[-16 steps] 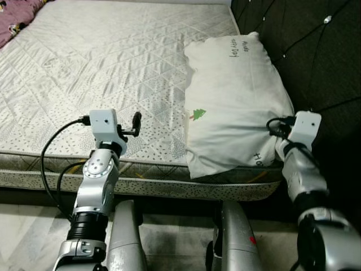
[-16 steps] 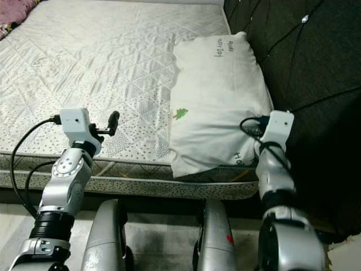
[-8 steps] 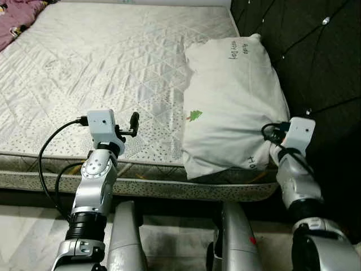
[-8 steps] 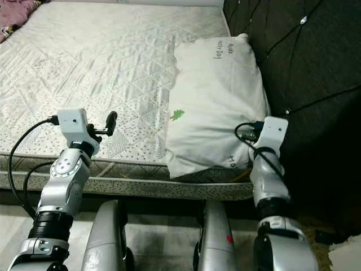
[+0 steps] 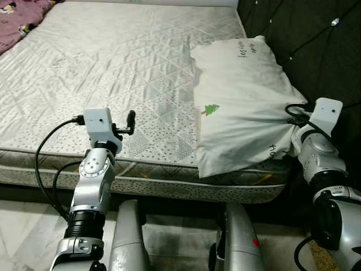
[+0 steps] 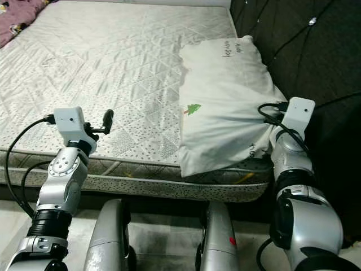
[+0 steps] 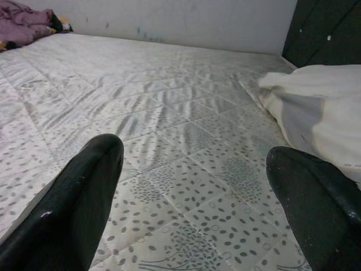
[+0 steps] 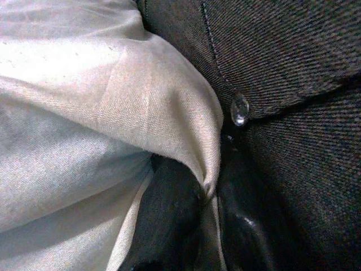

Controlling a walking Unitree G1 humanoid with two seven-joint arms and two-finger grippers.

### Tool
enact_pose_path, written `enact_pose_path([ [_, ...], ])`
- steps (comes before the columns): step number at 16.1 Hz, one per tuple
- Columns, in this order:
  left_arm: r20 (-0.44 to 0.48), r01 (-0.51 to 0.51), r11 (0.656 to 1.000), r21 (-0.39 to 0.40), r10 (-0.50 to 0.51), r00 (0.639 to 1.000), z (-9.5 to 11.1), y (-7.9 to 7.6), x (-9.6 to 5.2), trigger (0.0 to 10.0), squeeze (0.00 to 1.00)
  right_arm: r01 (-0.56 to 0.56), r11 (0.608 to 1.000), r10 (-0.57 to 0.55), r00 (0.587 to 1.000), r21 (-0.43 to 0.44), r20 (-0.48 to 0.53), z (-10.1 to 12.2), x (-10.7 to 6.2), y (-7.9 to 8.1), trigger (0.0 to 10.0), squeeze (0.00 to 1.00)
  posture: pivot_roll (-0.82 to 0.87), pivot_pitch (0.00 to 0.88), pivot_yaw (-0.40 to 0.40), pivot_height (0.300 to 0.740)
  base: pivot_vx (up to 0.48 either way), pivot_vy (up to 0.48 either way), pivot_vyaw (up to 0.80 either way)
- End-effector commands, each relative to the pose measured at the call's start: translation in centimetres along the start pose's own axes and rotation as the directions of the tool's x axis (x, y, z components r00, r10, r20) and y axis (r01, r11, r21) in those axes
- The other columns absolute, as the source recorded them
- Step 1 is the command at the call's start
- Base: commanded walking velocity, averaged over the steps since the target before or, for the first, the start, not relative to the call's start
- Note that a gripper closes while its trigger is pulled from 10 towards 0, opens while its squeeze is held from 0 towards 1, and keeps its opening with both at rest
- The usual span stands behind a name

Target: Clean up the room

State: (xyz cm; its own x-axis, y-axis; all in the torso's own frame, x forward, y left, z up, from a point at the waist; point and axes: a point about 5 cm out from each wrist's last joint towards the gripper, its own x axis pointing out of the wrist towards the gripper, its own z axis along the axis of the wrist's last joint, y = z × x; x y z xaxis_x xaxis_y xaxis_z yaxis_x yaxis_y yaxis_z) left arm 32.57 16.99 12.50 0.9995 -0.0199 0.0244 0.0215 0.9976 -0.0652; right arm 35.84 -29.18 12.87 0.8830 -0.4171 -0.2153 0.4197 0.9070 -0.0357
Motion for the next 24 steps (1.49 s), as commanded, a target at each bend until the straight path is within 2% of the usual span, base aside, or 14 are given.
enact_pose_path([
  [1, 0.002, -0.002, 1.0, 0.007, 0.002, 1.0, 0.0, -0.1, 0.1, 10.0, 0.0, 0.035, 0.999, -0.034, 0.997, -0.023, 0.067, 1.7, 0.3, -1.0, 10.0, 0.0, 0.02, 0.0, -0.013, 0.535, 0.0, 0.0, 0.0],
  [3, 0.003, 0.003, 1.0, 0.004, -0.003, 1.0, 0.0, -0.2, 0.2, 10.0, 0.0, -0.042, 0.995, 0.048, 0.997, -0.089, 0.065, 0.0, -0.3, 0.7, 10.0, 0.0, 0.01, 0.0, -0.008, 0.535, 0.0, 0.0, 0.0],
  [4, 0.005, 0.008, 1.0, 0.005, -0.008, 1.0, 0.1, -0.2, 0.4, 10.0, 0.0, -0.079, 0.99, 0.087, 0.994, -0.114, 0.068, -1.4, -0.9, 1.7, 10.0, 0.87, 0.0, 0.0, -0.002, 0.535, 0.0, 0.0, 0.0],
  [5, 0.005, 0.011, 1.0, 0.007, -0.011, 1.0, 0.1, -0.2, 0.6, 10.0, 0.0, -0.109, 0.989, 0.118, 0.989, -0.102, 0.085, -2.0, -1.4, 2.4, 10.0, 1.0, 0.0, 0.0, 0.001, 0.535, 0.0, 0.0, 0.0],
  [7, 0.015, 0.015, 1.0, 0.01, -0.015, 1.0, 0.4, -0.2, 0.9, 10.0, 0.0, -0.131, 0.985, 0.144, 0.983, -0.112, 0.116, -3.0, -2.3, 3.8, 10.0, 1.0, -0.01, 0.0, -0.002, 0.535, 0.0, 0.0, 0.0],
  [9, 0.021, 0.007, 1.0, 0.008, -0.007, 1.0, 0.5, -0.1, 1.0, 10.0, 0.0, -0.126, 0.985, 0.143, 0.977, -0.115, 0.159, -2.9, -2.8, 4.4, 10.0, 1.0, -0.01, 0.0, -0.007, 0.535, 0.0, 0.0, 0.0],
  [10, 0.024, -0.002, 1.0, 0.006, 0.002, 1.0, 0.5, 0.0, 1.0, 10.0, 0.0, -0.113, 0.987, 0.135, 0.97, -0.117, 0.203, -2.3, -2.9, 4.5, 10.0, 1.0, 0.0, 0.0, -0.015, 0.535, 0.0, 0.0, 0.0],
  [12, 0.031, -0.014, 1.0, 0.003, 0.014, 0.999, 0.4, 0.2, 0.9, 10.0, 0.0, -0.119, 0.984, 0.16, 0.924, -0.136, 0.348, 0.6, -3.3, 5.3, 10.0, 1.0, 0.01, 0.0, -0.02, 0.535, 0.0, 0.0, 0.0],
  [13, 0.03, -0.02, 1.0, 0.003, 0.02, 0.999, 0.3, 0.3, 0.8, 10.0, 0.0, -0.143, 0.98, 0.187, 0.892, -0.135, 0.412, 2.0, -3.8, 6.1, 10.0, 1.0, 0.01, 0.0, -0.022, 0.535, 0.0, 0.0, 0.0],
  [14, 0.033, -0.032, 0.999, 0.002, 0.032, 0.999, 0.1, 0.4, 0.4, 10.0, 0.0, -0.206, 0.97, 0.242, 0.854, -0.127, 0.461, 3.1, -4.8, 7.7, 10.0, 1.0, 0.01, 0.0, -0.027, 0.535, 0.0, 0.0, 0.0],
  [16, 0.039, -0.05, 0.999, -0.002, 0.05, 0.998, 0.0, 0.6, -0.2, 10.0, 0.0, -0.311, 0.943, 0.327, 0.812, -0.117, 0.484, 3.2, -6.5, 9.9, 10.0, 1.0, 0.02, 0.0, -0.028, 0.535, 0.0, 0.0, 0.0],
  [18, 0.045, -0.057, 0.998, -0.007, 0.057, 0.997, 0.0, 0.5, -0.8, 10.0, 0.0, -0.448, 0.892, 0.422, 0.775, -0.063, 0.47, 1.9, -8.8, 12.1, 10.0, 1.0, 0.03, 0.0, -0.027, 0.535, 0.0, 0.0, 0.0],
  [22, 0.03, -0.056, 0.998, 0.003, 0.055, 0.998, -0.2, 0.7, -1.3, 10.0, 0.0, -0.462, 0.887, 0.416, 0.798, -0.001, 0.436, 0.9, -9.6, 12.6, 10.0, 1.0, 0.04, 0.0, -0.02, 0.574, 0.0, 0.0, 0.0],
  [24, 0.033, -0.066, 0.998, 0.001, 0.066, 0.997, 0.1, 0.8, -1.0, 10.0, 0.0, -0.484, 0.875, 0.436, 0.789, 0.001, 0.433, 1.3, -9.6, 12.9, 10.0, 1.0, 0.04, 0.0, -0.021, 0.604, 0.0, 0.0, 0.0],
])
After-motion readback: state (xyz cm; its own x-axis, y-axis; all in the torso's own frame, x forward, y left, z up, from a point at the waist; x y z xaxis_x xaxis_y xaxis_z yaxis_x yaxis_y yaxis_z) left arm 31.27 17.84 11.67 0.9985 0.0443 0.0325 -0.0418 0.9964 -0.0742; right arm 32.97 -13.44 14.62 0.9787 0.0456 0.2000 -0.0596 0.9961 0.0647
